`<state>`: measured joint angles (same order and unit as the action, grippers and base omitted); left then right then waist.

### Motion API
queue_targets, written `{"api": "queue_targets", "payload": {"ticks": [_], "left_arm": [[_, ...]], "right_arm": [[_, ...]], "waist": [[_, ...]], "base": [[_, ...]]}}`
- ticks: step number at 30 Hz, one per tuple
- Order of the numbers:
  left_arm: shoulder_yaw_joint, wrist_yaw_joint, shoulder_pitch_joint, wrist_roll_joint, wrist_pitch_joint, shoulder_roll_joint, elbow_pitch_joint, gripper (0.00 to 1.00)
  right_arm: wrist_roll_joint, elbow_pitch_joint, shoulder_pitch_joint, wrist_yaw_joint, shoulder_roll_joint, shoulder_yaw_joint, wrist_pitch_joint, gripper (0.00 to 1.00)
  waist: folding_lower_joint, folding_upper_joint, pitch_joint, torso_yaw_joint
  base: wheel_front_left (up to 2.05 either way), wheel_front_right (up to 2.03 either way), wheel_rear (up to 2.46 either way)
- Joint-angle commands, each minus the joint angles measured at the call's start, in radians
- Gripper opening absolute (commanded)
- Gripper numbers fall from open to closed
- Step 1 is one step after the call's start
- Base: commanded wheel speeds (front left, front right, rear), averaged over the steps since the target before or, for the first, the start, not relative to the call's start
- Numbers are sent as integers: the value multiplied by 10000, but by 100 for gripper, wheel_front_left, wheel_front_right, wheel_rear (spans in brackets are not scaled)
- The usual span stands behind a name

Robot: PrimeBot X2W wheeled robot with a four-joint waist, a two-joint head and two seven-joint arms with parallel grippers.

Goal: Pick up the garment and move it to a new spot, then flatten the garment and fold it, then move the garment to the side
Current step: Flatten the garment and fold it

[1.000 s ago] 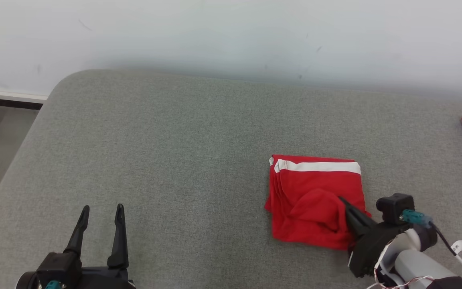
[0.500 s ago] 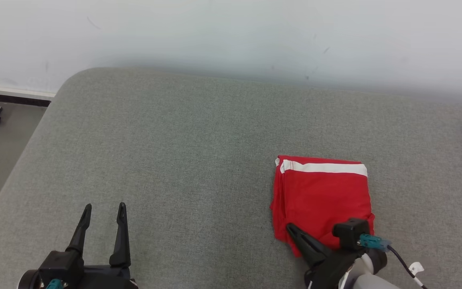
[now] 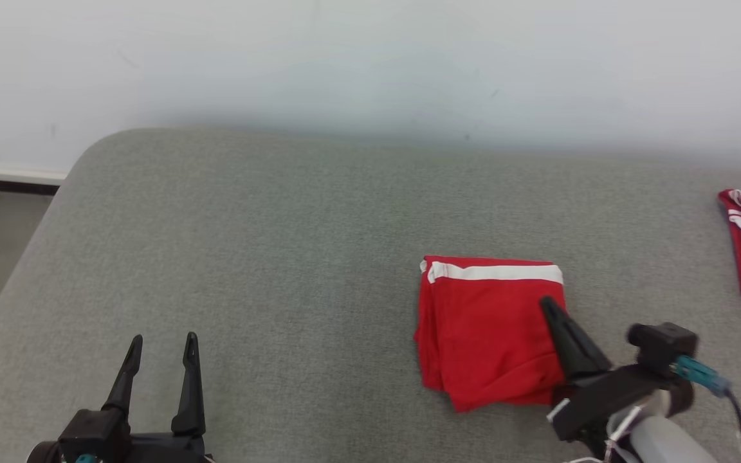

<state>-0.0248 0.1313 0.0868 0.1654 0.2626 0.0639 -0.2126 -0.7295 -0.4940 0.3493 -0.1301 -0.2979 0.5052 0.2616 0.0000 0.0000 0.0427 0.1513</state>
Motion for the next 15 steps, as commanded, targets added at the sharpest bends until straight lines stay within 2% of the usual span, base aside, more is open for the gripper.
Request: {"api": "queue_targets", "payload": {"ticks": [1, 10, 15], "left_arm": [[-38, -15, -139, -63, 27, 11, 30, 100], [1, -15, -317, -17, 27, 71, 40, 100], [-23, -15, -341, 15, 27, 121, 20, 100]], "right_arm": [[292, 235, -374, -1, -52, -493, 39, 0], [1423, 1472, -1964, -1, 190, -2986, 39, 0], [1864, 1996, -2587, -1, 388, -3550, 40, 0]], "waist": [[0, 0, -161, -241], [0, 0, -367, -919], [0, 0, -429, -1172]], "base": [[0, 0, 0], [0, 0, 0], [0, 0, 0]]}}
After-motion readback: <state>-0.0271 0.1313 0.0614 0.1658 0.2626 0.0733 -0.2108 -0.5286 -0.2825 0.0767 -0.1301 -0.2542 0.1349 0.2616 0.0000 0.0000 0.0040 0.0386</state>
